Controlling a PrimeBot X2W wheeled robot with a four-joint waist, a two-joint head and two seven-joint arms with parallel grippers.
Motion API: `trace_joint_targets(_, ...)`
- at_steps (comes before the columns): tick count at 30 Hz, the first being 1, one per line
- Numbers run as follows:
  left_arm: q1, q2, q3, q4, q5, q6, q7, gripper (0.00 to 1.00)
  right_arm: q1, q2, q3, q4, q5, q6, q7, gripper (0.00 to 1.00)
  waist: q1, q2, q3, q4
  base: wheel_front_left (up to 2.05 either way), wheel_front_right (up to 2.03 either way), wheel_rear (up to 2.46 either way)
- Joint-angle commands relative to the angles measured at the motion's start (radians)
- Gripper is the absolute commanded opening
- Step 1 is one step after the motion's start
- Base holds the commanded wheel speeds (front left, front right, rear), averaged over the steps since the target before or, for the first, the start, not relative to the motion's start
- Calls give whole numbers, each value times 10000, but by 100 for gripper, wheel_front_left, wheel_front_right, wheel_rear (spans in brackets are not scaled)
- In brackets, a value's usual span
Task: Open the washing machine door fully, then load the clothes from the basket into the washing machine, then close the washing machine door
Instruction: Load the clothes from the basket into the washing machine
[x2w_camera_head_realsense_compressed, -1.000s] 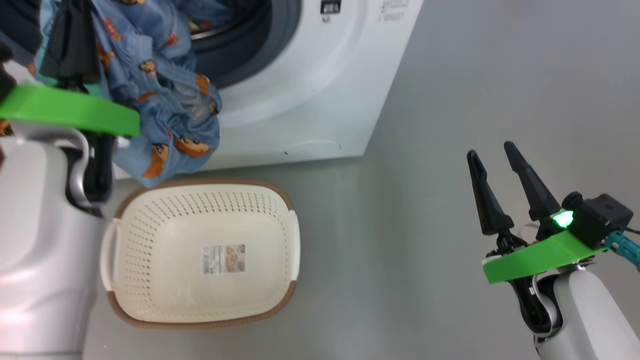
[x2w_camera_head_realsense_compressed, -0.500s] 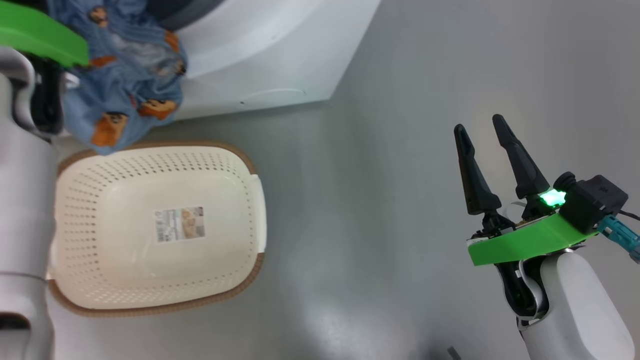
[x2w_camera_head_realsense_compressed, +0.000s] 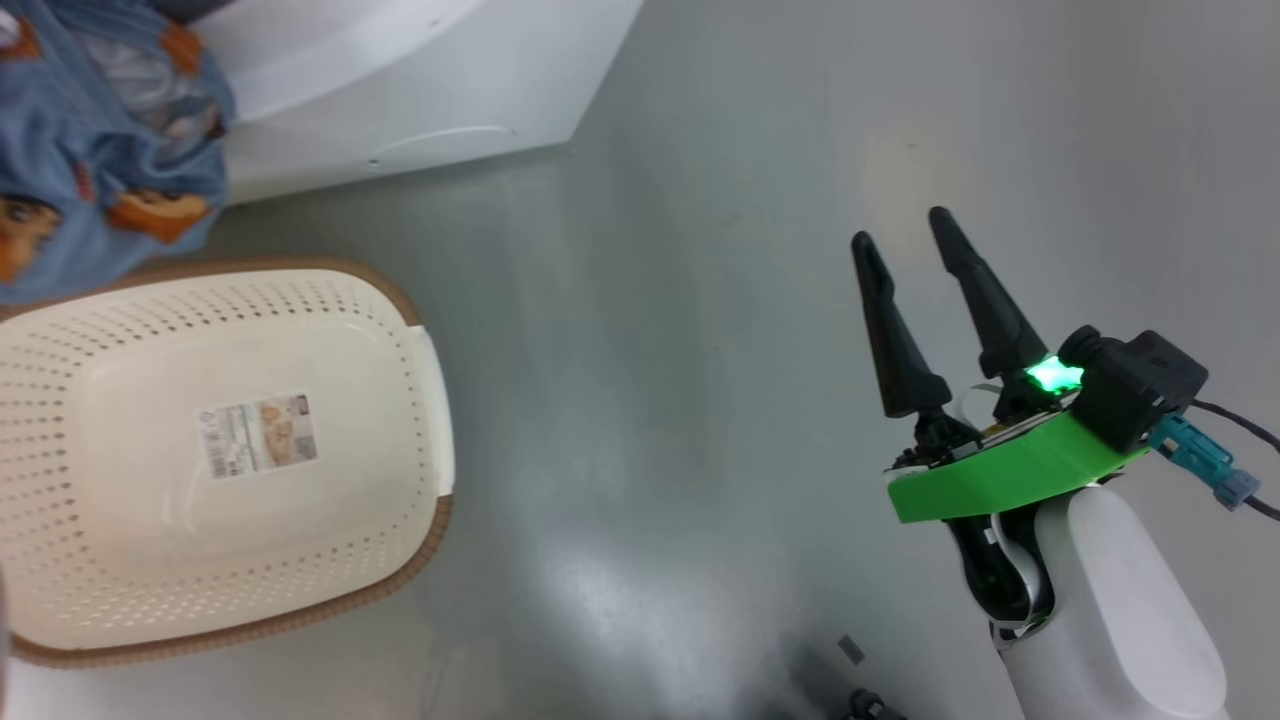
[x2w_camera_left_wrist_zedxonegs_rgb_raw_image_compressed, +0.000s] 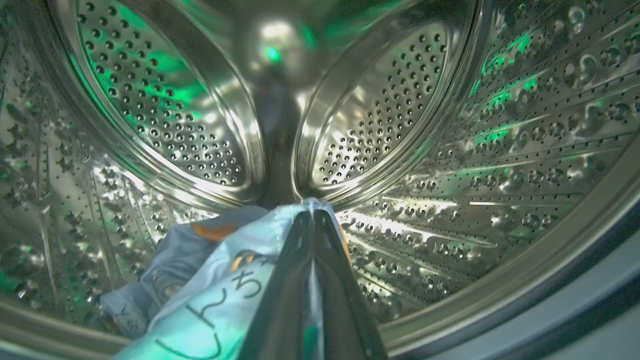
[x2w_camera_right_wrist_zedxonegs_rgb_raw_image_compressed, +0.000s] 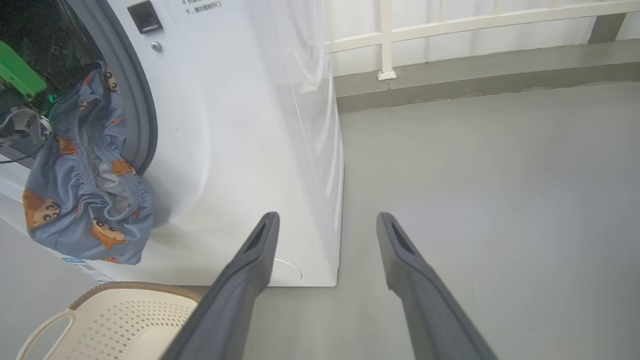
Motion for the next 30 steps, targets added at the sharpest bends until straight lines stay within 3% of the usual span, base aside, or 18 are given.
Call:
trace_joint_targets(1, -475, 499, 63, -209, 120, -41, -74, 0, 58, 101, 239, -249, 23, 27, -48, 100, 0, -1, 237, -240, 0, 0, 0)
trace_joint_targets(7, -832, 640, 628, -1655, 657, 337, -90, 0, 43, 204, 227, -266, 10, 27, -48, 100, 0, -1, 444, -370, 0, 0, 0)
trace_joint_targets(9, -633, 563, 696, -1458, 747, 381, -90, 0, 68, 227, 218, -220, 3, 27, -48, 100, 0, -1, 387, -376, 0, 0, 0)
trace_joint_targets(10, -543, 511, 683, -1190, 759, 382, -91, 5, 78, 237, 222, -195, 2, 27, -48, 100, 0, -1, 355, -374, 0, 0, 0)
trace_joint_targets(13, -552, 389, 544, -392, 784, 328, -74, 100, 49, 265, 257, -150, 8, 27, -48, 100, 0, -1, 320, -358, 0, 0, 0)
trace_joint_targets(23, -773, 69, 230, 726, 806, 138, -71, 100, 13, 294, 126, -168, -36, 27, -48, 100, 0, -1, 251, -9, 0, 0, 0)
trace_joint_targets(30, -228, -68, 318, 58, 891, 147, -89, 100, -80, 167, 3, -213, -47, 27, -48, 100, 0, -1, 21, 335, 0, 0, 0)
